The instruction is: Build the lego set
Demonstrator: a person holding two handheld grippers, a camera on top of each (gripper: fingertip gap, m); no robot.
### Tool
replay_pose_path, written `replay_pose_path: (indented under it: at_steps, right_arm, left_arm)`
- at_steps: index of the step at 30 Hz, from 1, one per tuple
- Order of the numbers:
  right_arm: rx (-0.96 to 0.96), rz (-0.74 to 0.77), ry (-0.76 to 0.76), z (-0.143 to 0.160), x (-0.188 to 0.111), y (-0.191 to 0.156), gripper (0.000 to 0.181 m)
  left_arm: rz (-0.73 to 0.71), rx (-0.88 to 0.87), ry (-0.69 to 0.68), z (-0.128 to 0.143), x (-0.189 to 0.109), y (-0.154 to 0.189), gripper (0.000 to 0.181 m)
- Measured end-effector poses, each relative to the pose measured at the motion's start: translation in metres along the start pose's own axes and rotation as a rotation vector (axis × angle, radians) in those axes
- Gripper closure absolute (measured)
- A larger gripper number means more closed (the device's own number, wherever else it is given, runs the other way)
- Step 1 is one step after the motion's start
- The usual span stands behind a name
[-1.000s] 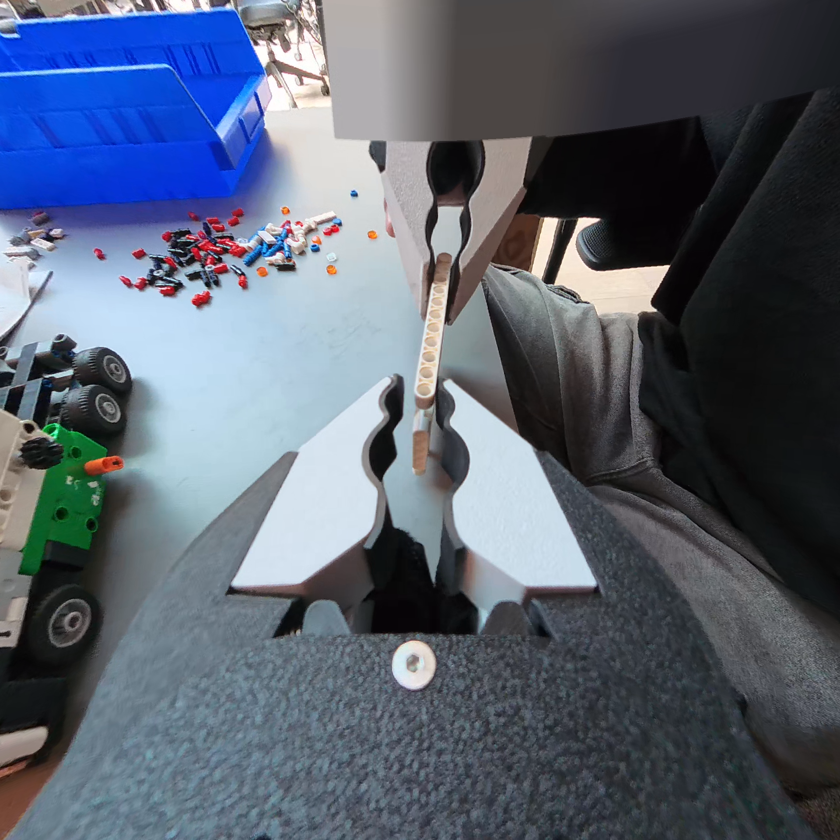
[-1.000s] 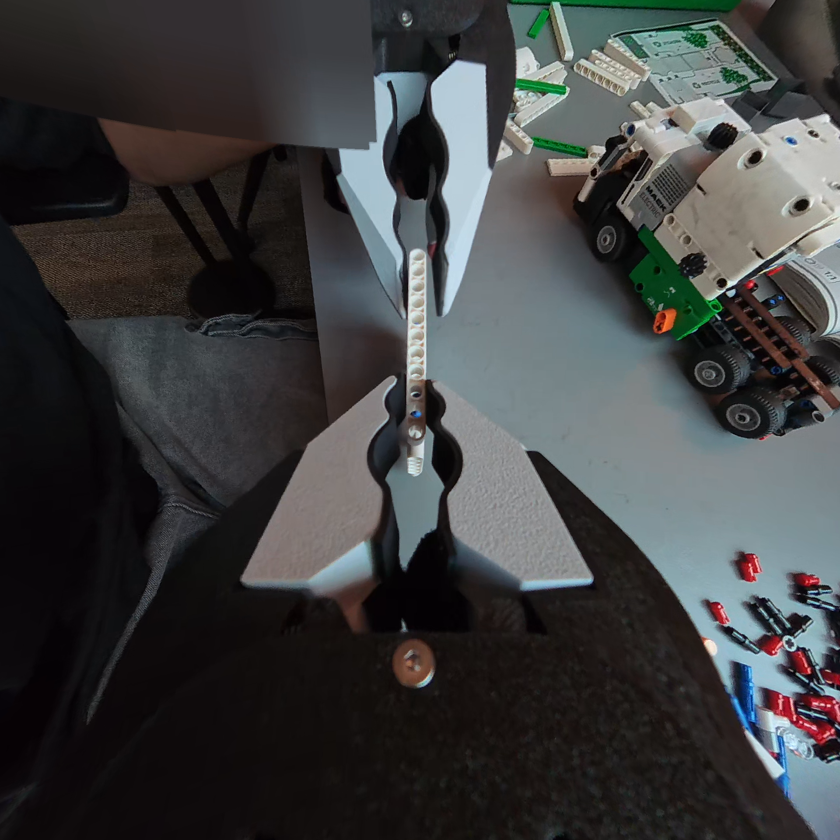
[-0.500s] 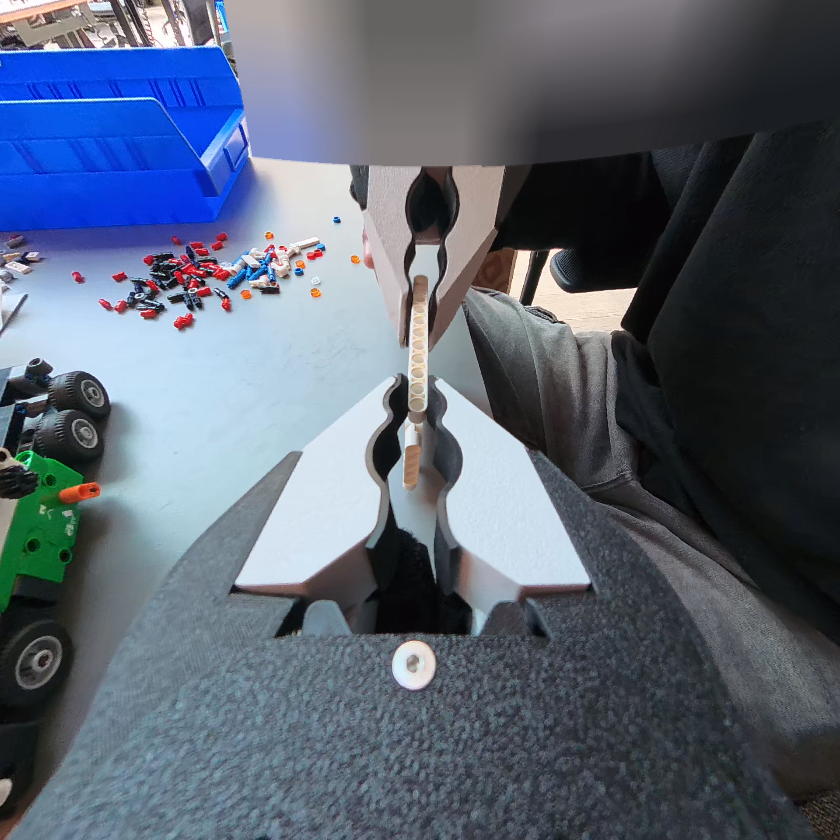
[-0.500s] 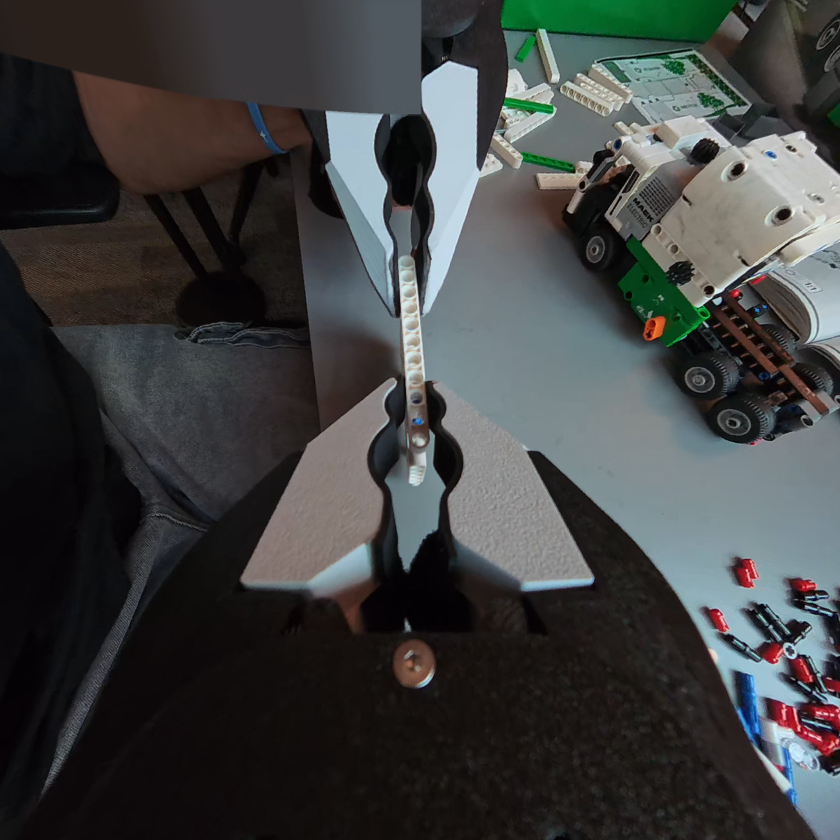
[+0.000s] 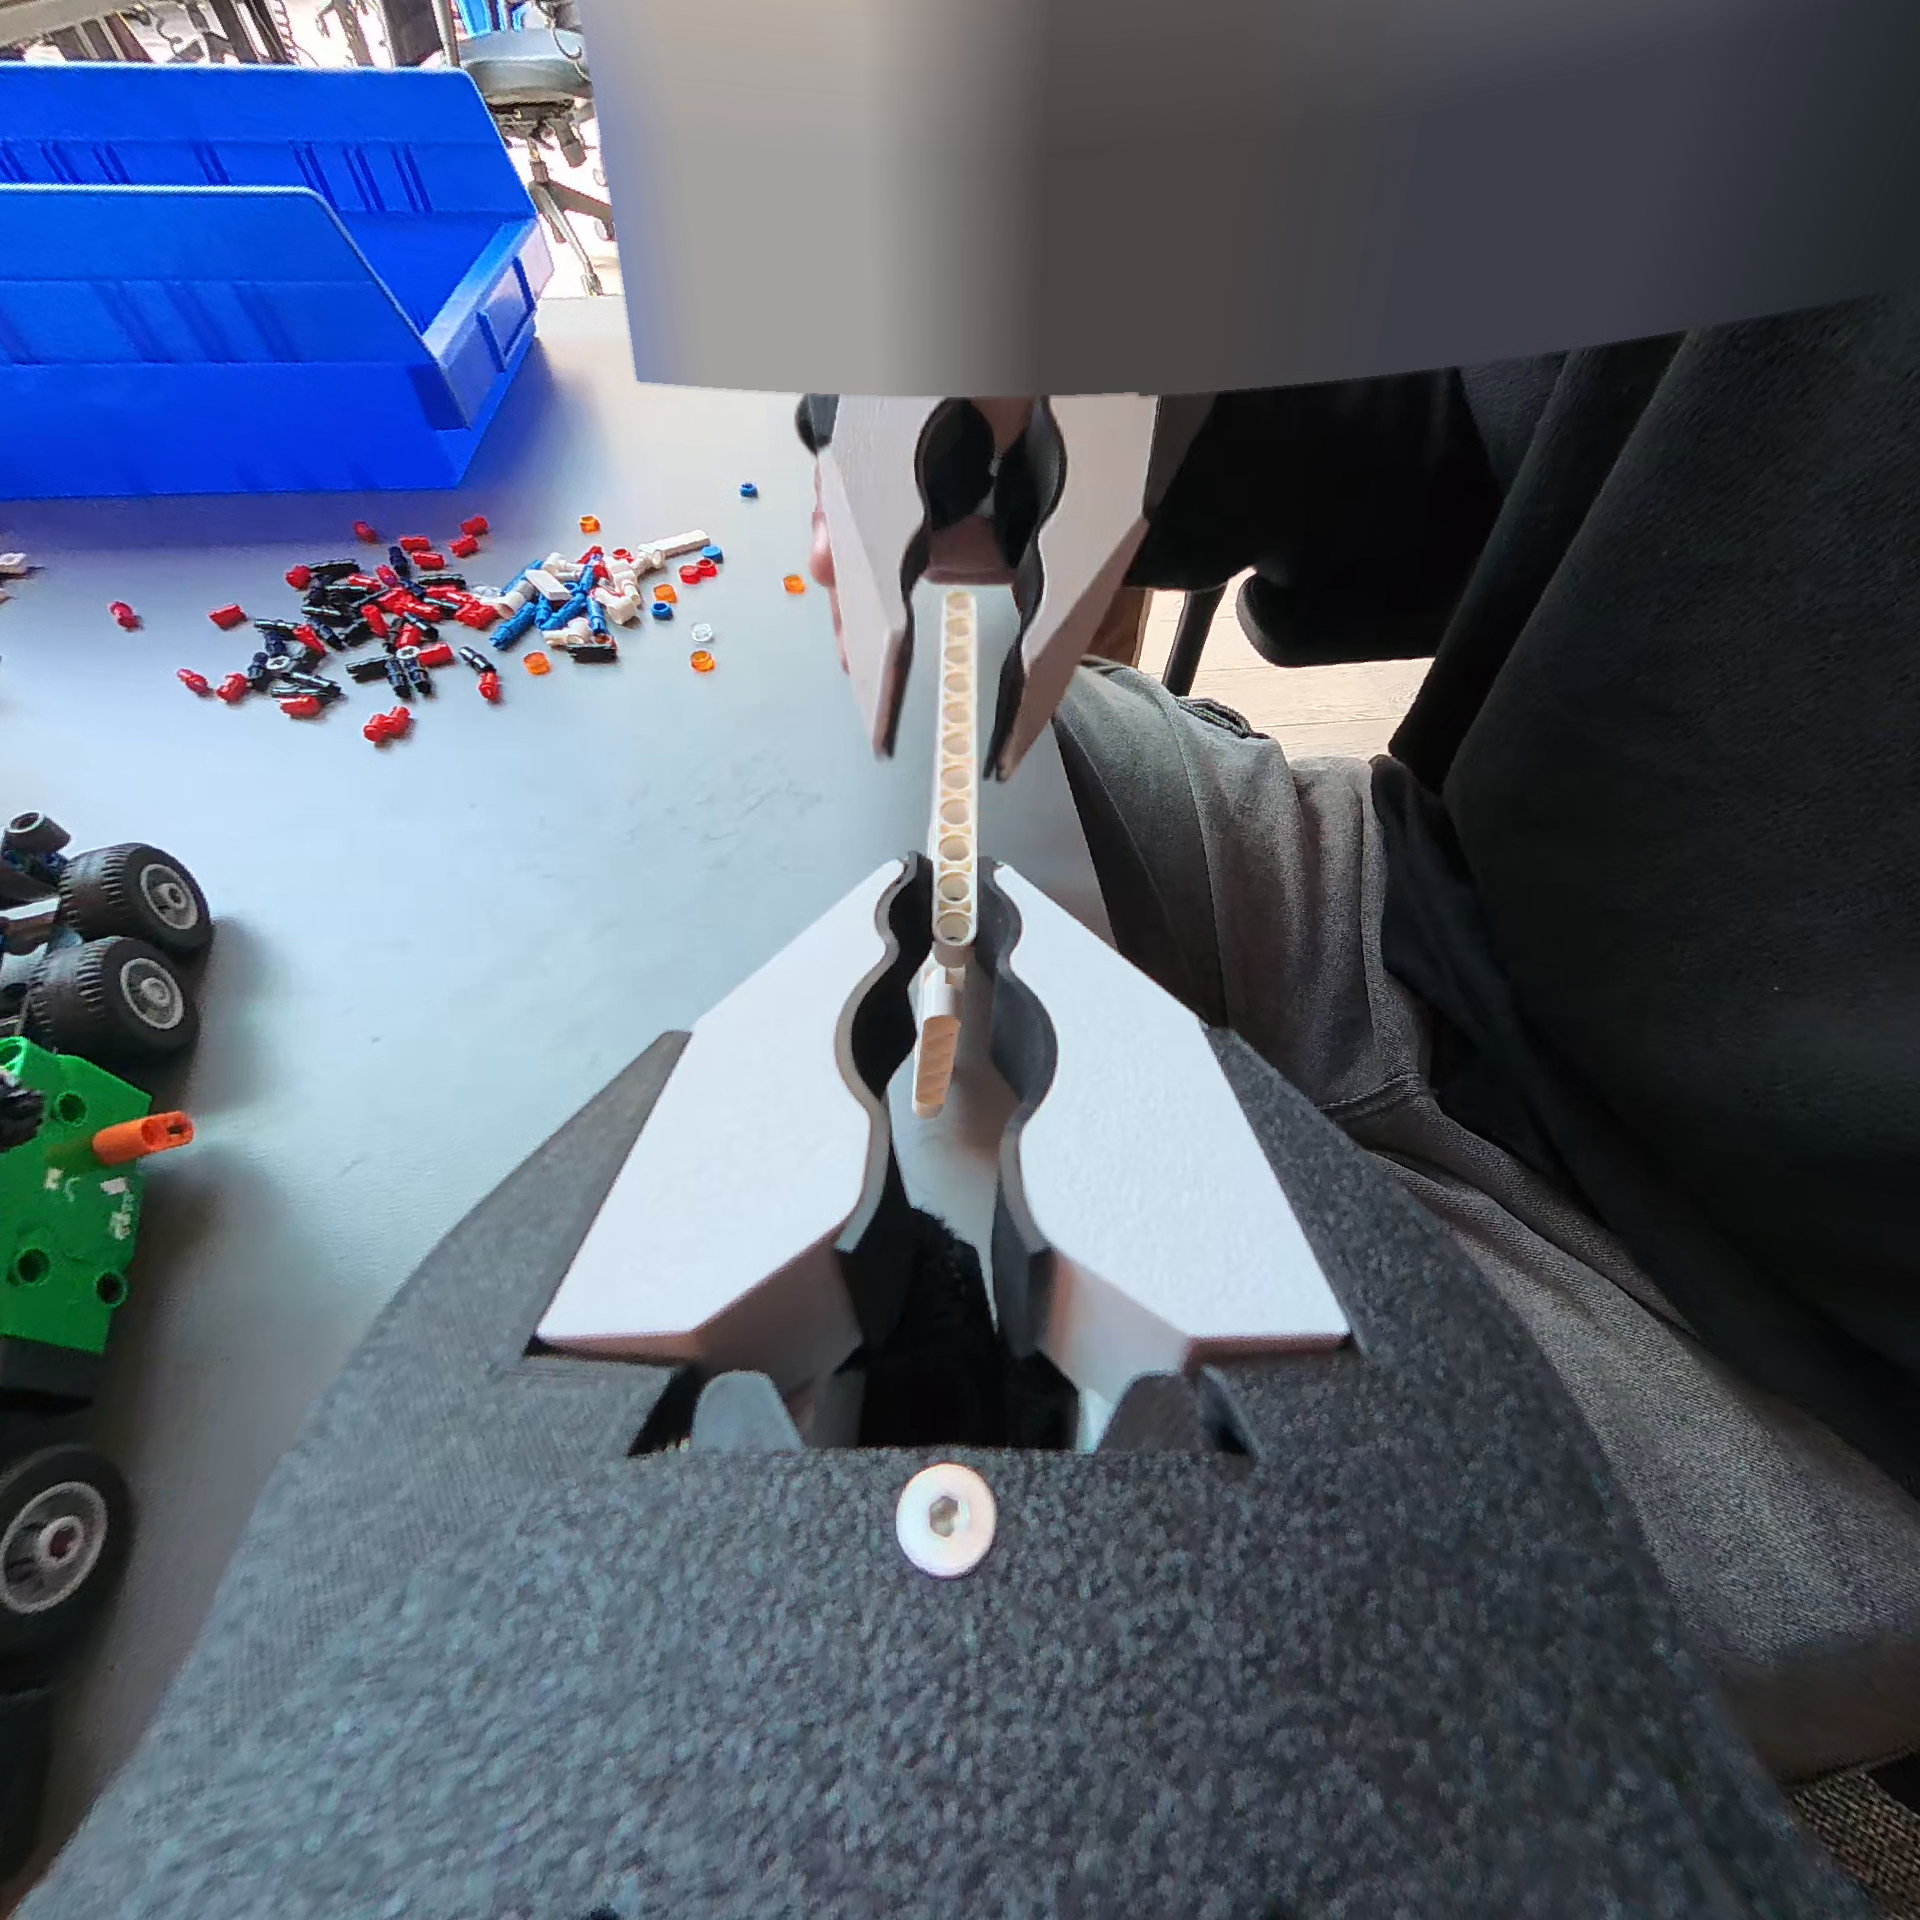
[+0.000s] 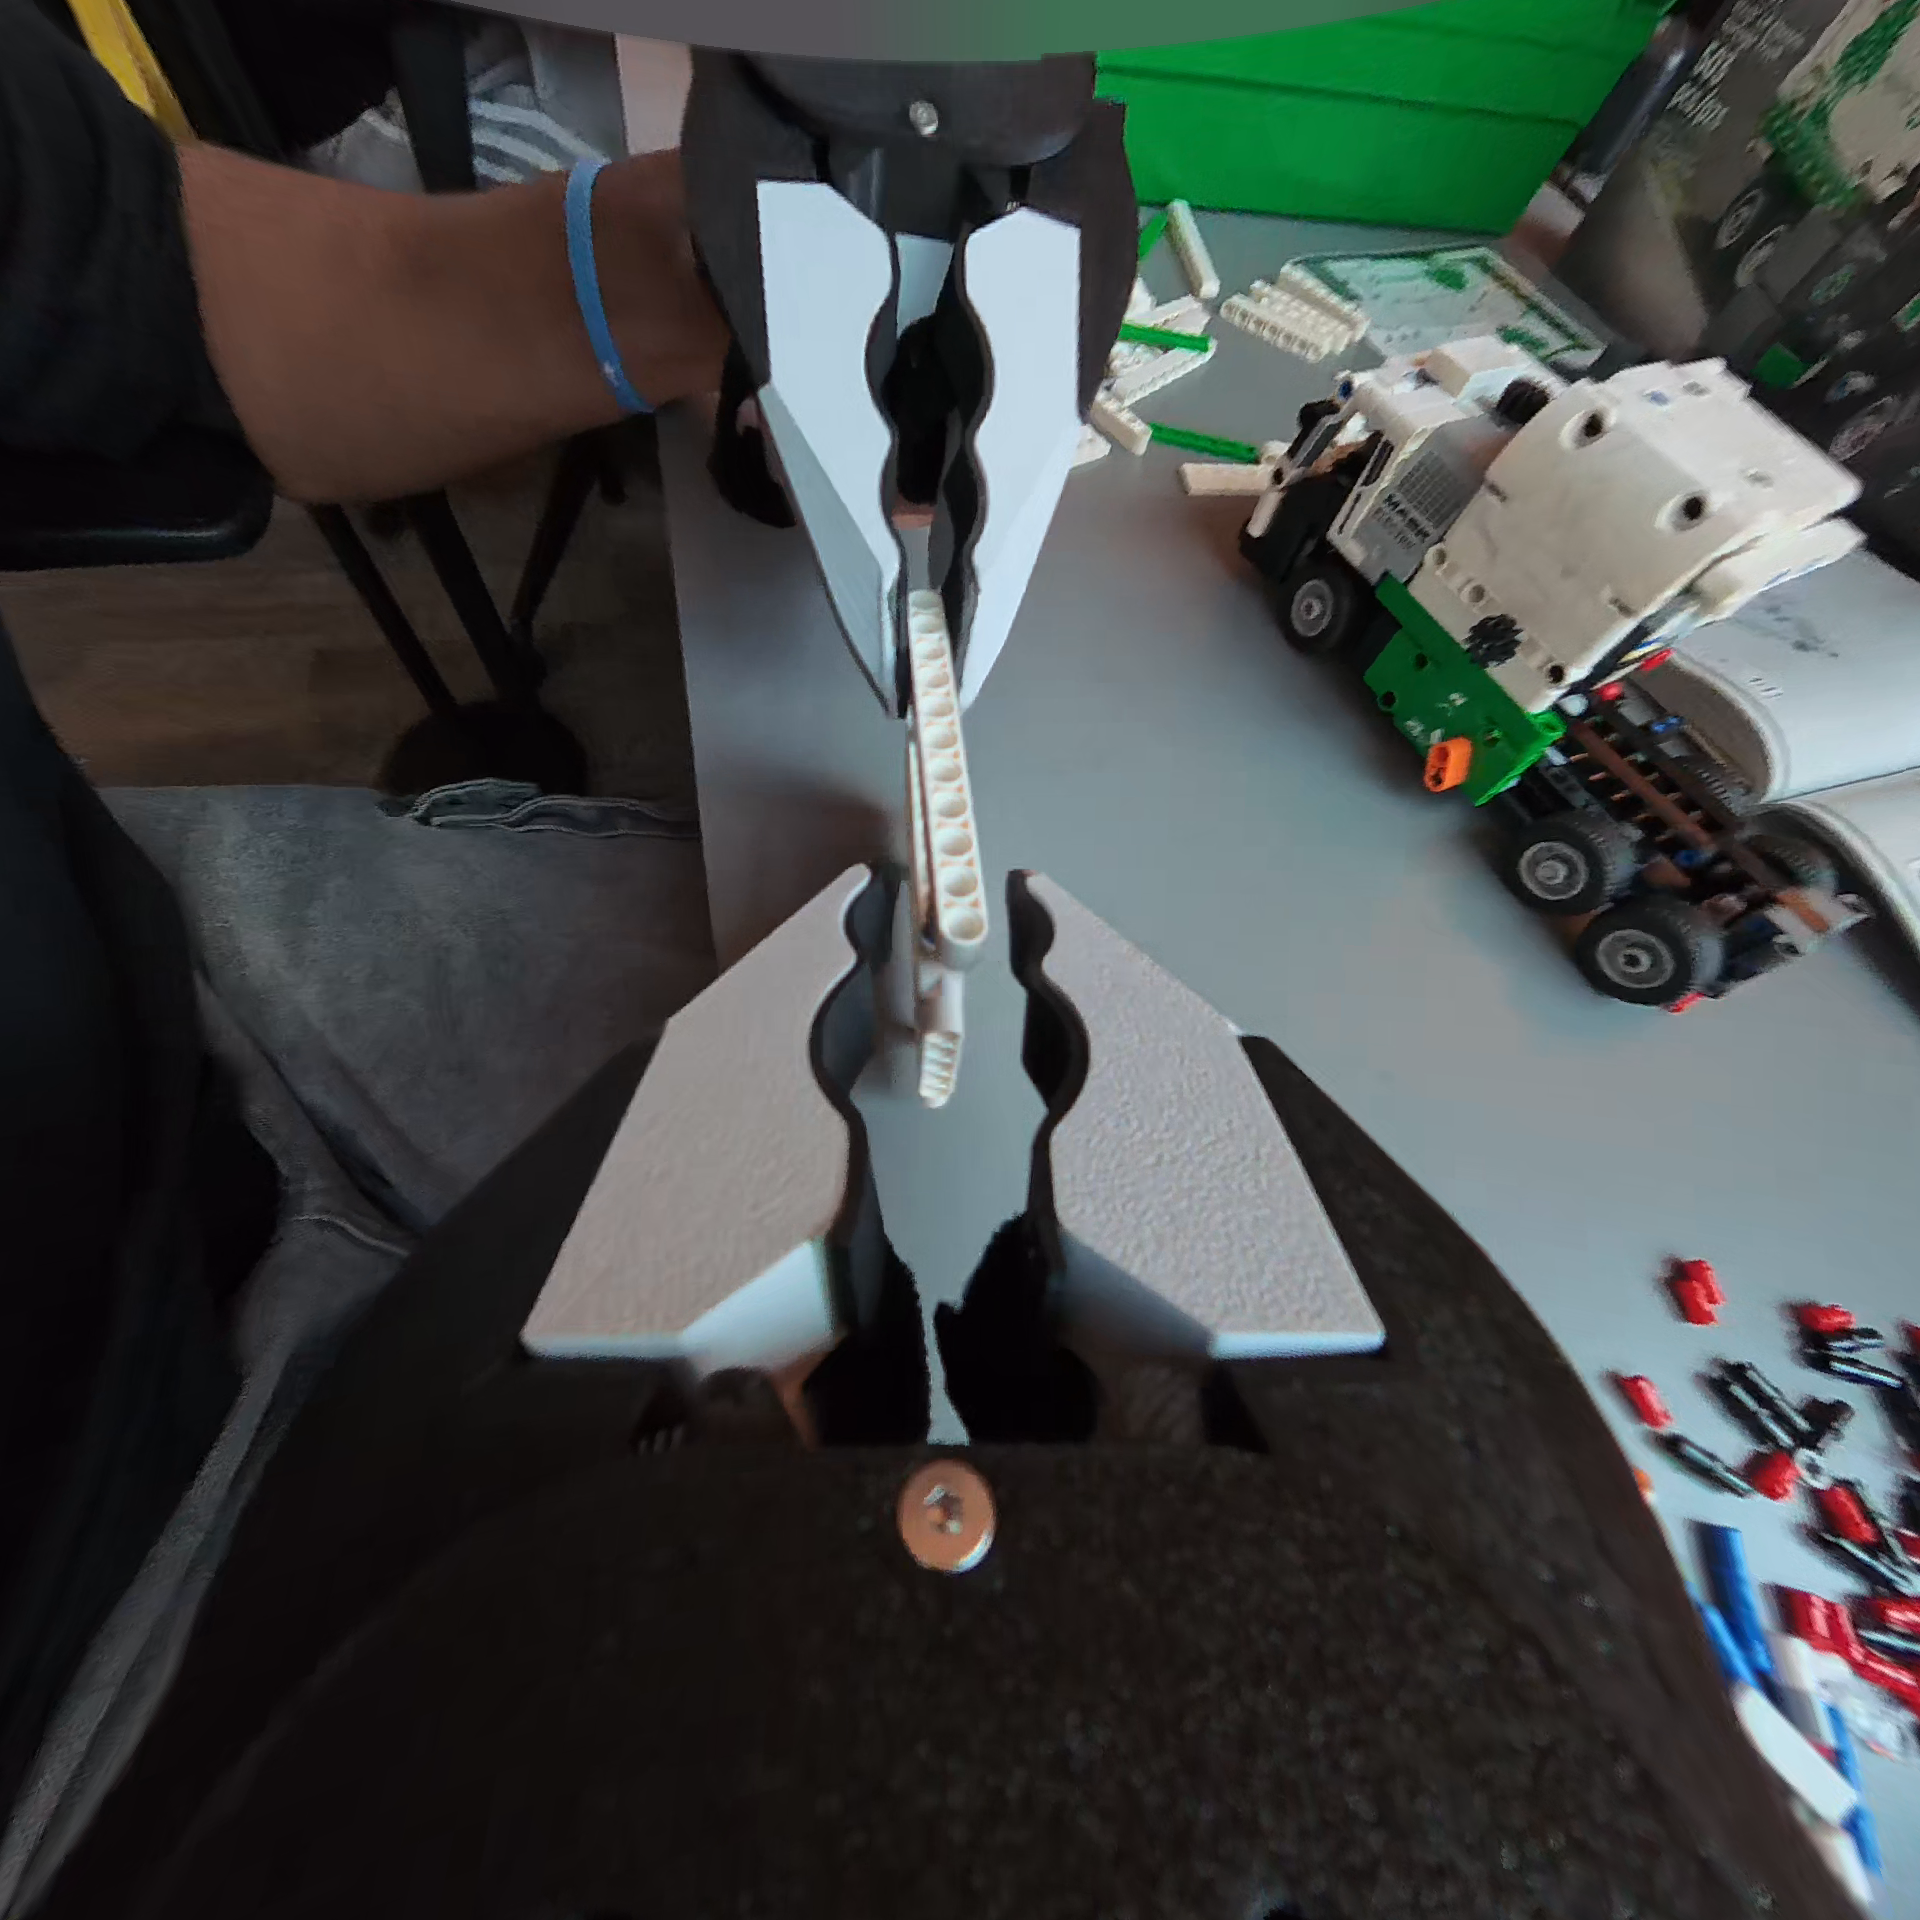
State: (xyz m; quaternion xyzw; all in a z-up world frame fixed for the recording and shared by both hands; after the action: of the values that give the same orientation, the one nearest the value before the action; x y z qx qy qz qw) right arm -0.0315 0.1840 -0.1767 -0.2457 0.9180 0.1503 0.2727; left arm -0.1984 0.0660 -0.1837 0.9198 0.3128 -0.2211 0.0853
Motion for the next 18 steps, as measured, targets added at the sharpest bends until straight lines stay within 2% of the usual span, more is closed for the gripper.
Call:
replay_pose_path:
  at_steps: [4, 10, 18]
  right_arm:
    - [0.0, 0.02, 0.089, -0.004, -0.016, 0.001, 0.161]
    - [-0.004, 0.037, 0.159, -0.007, -0.024, 0.0, 0.169]
    - [0.003, 0.037, 0.146, -0.009, -0.021, -0.001, 0.173]
  left_arm:
    - [-0.002, 0.0, -0.005, 0.0, 0.0, 0.0, 0.175]
    - [-0.008, 0.006, -0.022, 0.001, 0.002, 0.0, 0.175]
    - [-0.012, 0.018, -0.031, 0.001, 0.003, 0.001, 0.175]
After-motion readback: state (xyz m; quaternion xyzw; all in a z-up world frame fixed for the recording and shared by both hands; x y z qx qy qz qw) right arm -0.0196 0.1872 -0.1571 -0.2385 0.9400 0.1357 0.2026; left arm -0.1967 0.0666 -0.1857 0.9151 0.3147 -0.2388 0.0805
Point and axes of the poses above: each gripper's, where its closed fingertips meet, x out along the fingers, z out of its underside, y = z × x across the jaws, the point moved 10 cm from there along -x, back along the fingers, and after that the axes turned 6 degrees about -y, right-handed, at the moved point
